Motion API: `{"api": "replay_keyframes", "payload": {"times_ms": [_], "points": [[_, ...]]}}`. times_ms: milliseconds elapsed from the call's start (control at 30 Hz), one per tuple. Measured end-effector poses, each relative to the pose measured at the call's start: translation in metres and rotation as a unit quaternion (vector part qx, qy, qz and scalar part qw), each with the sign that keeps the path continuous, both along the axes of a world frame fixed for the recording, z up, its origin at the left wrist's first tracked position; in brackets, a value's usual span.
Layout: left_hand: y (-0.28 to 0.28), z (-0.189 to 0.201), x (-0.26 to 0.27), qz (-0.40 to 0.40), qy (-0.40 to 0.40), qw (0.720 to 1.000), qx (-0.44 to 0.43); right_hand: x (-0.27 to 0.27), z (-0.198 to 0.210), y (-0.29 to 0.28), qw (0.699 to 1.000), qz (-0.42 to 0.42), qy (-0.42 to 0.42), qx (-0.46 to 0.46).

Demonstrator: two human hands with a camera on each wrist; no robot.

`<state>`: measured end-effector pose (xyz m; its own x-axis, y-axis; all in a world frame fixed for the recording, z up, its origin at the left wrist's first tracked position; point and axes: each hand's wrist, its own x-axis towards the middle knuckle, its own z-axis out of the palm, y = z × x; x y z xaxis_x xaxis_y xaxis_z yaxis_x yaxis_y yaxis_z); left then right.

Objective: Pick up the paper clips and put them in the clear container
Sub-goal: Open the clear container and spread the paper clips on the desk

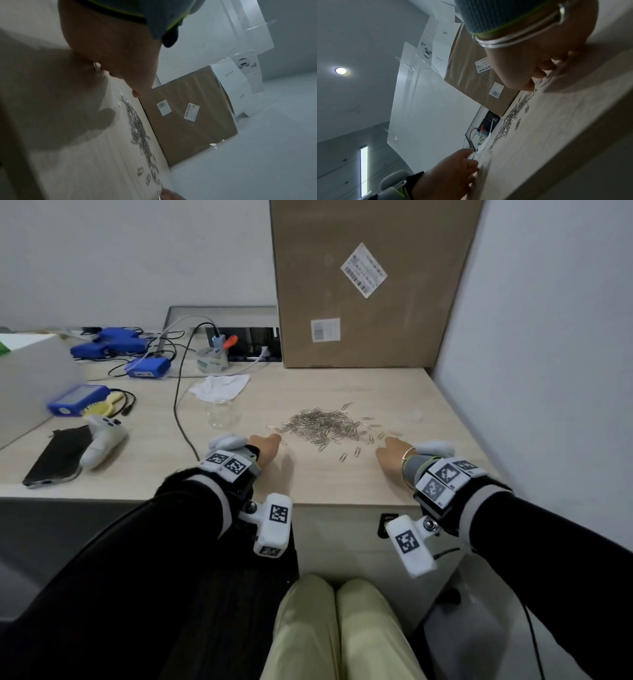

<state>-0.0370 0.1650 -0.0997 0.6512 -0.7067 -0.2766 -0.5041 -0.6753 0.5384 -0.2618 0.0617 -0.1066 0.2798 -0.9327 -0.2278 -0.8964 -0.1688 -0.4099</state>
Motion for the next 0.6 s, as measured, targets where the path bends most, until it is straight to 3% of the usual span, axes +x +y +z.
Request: {"api": "replay_keyframes", "payload": {"times_ms": [67, 233, 333, 400, 500, 600], "points": [[-0.004, 0.006, -0.017, -0.021, 0.023, 0.999, -0.010, 0.008, -0.004, 0.003, 1.000, -0.001, 0.018, -0.014], [-0.025, 0.009, -0.064, -0.052, 0.200, 0.972, -0.115, 0.038, -0.001, 0.014, 0.998, 0.039, -0.037, -0.031], [-0.030, 0.011, -0.075, -0.053, 0.241, 0.957, -0.156, 0.043, -0.002, 0.014, 0.993, 0.064, -0.100, -0.017], [-0.032, 0.010, -0.071, -0.051, 0.264, 0.947, -0.177, 0.035, -0.001, 0.006, 0.980, 0.062, -0.189, 0.004], [-0.032, 0.011, -0.053, -0.046, 0.229, 0.954, -0.187, 0.016, 0.004, -0.014, 0.969, 0.023, -0.244, -0.017], [-0.039, 0.018, -0.030, -0.024, 0.140, 0.978, -0.156, 0.002, 0.009, -0.037, 0.984, -0.001, -0.169, -0.048]]}}
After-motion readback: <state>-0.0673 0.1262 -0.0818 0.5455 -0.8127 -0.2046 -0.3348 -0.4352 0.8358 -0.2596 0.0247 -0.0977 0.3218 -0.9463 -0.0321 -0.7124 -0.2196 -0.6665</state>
